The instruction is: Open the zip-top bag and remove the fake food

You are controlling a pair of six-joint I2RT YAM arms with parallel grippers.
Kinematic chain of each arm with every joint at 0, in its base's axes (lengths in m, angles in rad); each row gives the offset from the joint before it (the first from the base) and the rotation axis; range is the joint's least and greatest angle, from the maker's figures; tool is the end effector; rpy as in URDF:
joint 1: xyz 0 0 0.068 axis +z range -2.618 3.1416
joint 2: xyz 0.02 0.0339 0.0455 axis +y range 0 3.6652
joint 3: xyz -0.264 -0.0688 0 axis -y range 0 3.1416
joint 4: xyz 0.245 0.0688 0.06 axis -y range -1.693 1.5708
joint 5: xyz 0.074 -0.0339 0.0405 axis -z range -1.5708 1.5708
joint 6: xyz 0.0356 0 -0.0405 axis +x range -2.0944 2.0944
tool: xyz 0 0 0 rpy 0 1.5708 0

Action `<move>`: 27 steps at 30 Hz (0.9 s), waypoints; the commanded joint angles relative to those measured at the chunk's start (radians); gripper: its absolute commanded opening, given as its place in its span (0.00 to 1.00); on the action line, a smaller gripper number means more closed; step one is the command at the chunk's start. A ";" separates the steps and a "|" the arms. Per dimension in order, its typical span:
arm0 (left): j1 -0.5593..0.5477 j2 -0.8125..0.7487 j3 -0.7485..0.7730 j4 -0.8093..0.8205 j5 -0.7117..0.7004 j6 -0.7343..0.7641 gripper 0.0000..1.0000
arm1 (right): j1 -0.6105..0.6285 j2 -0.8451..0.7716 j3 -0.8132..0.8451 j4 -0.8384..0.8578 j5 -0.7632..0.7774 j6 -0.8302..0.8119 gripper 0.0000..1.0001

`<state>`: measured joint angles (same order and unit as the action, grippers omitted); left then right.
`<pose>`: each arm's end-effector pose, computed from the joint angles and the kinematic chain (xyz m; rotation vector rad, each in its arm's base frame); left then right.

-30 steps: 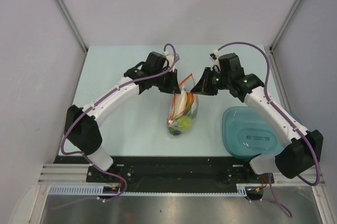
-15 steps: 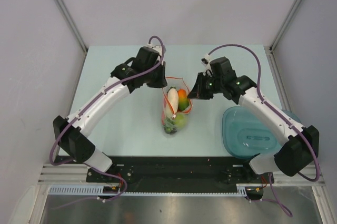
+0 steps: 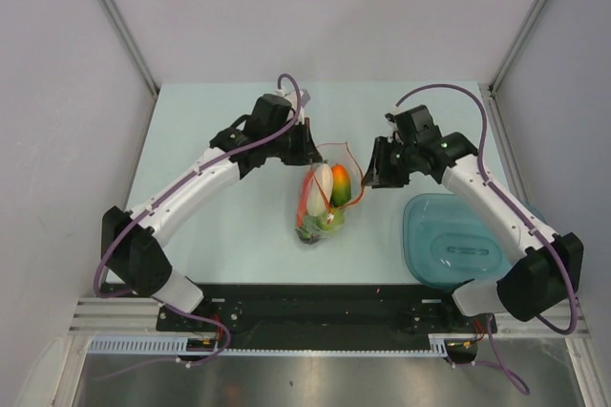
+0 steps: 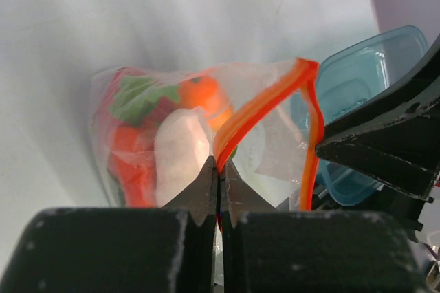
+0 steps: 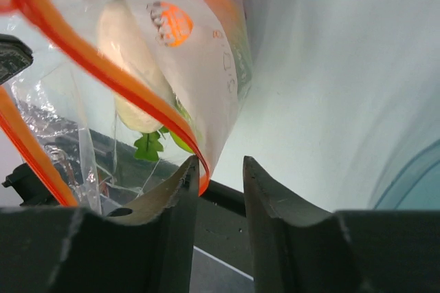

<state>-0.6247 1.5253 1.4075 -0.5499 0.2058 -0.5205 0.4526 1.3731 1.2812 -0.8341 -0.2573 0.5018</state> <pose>0.2746 -0.2070 0.3406 0.2408 2.3491 -0.8244 0.2504 0.1318 0.3230 -0.0483 2.5991 0.6969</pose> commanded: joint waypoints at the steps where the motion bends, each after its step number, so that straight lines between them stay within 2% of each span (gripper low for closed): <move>1: -0.004 -0.043 -0.021 0.093 0.059 -0.032 0.00 | 0.030 -0.031 0.139 -0.083 0.049 -0.026 0.41; 3: -0.006 -0.051 -0.033 0.100 0.063 -0.033 0.00 | 0.081 -0.028 0.222 -0.083 0.097 -0.019 0.43; 6: -0.004 -0.053 -0.033 0.096 0.058 -0.032 0.00 | 0.130 -0.020 0.273 -0.048 0.119 0.015 0.36; 7: -0.006 -0.054 -0.031 0.094 0.057 -0.032 0.00 | 0.135 -0.022 0.264 -0.027 0.109 0.029 0.28; 9: -0.006 -0.056 -0.027 0.091 0.052 -0.032 0.00 | 0.150 -0.013 0.245 0.036 0.087 0.059 0.23; 15: -0.006 -0.070 0.010 0.044 0.003 -0.027 0.00 | 0.159 0.066 0.152 0.158 0.033 0.095 0.20; 23: -0.009 -0.083 -0.008 0.057 0.030 -0.042 0.00 | 0.176 0.150 0.072 0.294 -0.026 0.086 0.28; 27: -0.009 -0.085 -0.013 0.058 0.033 -0.044 0.00 | 0.186 0.181 0.061 0.335 -0.040 0.087 0.44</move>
<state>-0.6281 1.4849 1.3754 -0.5121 0.2291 -0.5457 0.6258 1.5421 1.3396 -0.6079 -0.2672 0.5907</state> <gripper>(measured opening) 0.006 0.383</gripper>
